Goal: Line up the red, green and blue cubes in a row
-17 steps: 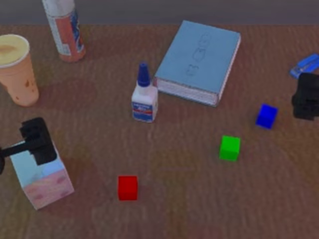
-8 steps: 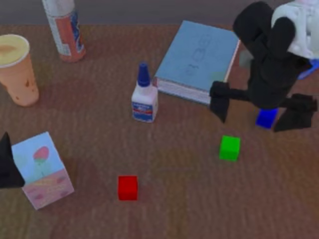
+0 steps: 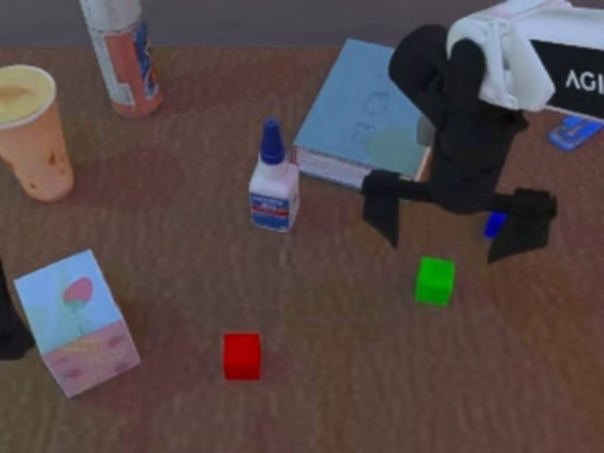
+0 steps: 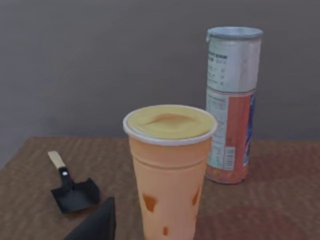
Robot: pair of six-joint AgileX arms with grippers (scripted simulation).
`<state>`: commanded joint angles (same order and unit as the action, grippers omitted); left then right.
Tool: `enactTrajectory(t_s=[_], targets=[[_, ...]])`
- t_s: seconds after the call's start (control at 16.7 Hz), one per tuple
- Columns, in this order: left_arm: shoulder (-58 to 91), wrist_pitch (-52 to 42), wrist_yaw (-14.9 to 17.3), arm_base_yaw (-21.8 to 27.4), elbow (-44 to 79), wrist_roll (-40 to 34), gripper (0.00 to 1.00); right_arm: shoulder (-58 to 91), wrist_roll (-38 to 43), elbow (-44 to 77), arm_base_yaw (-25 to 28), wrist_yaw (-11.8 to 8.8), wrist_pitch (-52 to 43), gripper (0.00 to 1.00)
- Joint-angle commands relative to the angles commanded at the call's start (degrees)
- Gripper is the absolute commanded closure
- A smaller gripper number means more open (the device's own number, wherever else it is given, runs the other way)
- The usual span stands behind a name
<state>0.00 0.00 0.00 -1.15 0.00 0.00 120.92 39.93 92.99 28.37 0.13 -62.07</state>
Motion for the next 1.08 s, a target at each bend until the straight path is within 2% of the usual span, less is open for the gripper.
enactTrajectory(t_s=[0.24,0.66,0.96,1.08], targets=[[0.0,0.0,0.0,0.0,0.0,0.0,0.0,0.28,-0.15,-0.86,-0.22,0.0,1.09,0.0],[0.0,0.0,0.0,0.0,0.0,0.0,0.0,6.16,0.12,-8.25,0.04,0.05,14.62,0.0],[0.0,0.0,0.0,0.0,0.0,0.0,0.0,6.64,0.16,-8.73,0.07,0.06,15.37,0.0],[0.0,0.0,0.0,0.0,0.0,0.0,0.0,6.64,0.16,-8.73,0.07,0.06,15.37,0.15]])
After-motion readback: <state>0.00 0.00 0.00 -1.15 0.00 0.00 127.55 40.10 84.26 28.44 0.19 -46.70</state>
